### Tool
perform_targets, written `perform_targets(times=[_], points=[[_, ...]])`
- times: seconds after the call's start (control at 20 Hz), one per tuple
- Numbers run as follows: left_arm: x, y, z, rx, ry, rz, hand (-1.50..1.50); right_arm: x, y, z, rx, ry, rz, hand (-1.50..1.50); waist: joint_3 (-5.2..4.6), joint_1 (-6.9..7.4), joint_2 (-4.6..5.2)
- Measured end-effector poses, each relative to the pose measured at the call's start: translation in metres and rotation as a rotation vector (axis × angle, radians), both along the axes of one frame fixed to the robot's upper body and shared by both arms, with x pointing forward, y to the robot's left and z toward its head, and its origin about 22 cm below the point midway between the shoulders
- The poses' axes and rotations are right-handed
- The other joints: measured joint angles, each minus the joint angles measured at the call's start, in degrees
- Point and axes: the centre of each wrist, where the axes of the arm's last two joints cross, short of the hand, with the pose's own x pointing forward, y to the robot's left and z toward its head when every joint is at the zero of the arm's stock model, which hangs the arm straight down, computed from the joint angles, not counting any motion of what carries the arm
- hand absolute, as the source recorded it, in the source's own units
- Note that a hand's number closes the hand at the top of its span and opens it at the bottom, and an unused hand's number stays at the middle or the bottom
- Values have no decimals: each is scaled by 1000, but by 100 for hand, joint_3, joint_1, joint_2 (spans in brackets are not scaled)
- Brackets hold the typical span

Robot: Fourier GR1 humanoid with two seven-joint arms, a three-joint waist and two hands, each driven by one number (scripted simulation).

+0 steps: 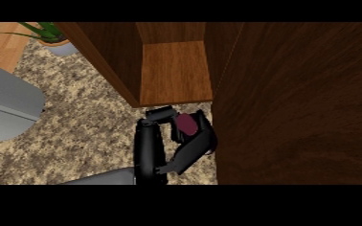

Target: Pick up the wine, place it into the cabinet and close the cabinet

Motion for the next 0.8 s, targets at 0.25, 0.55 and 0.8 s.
perform_targets(times=[0.25,0.55,0.8], points=[[6,-4,-6,20,-4,17,150,3,-1,1,10,-4,6,-150,-6,1,19],[14,-6,-5,19,-12,38,150,1,-3,1,11,-5,11,-150,-9,-48,29],[22,-11,3,6,-18,42,150,1,-3,1,17,-3,20,-150,-11,-104,49]])
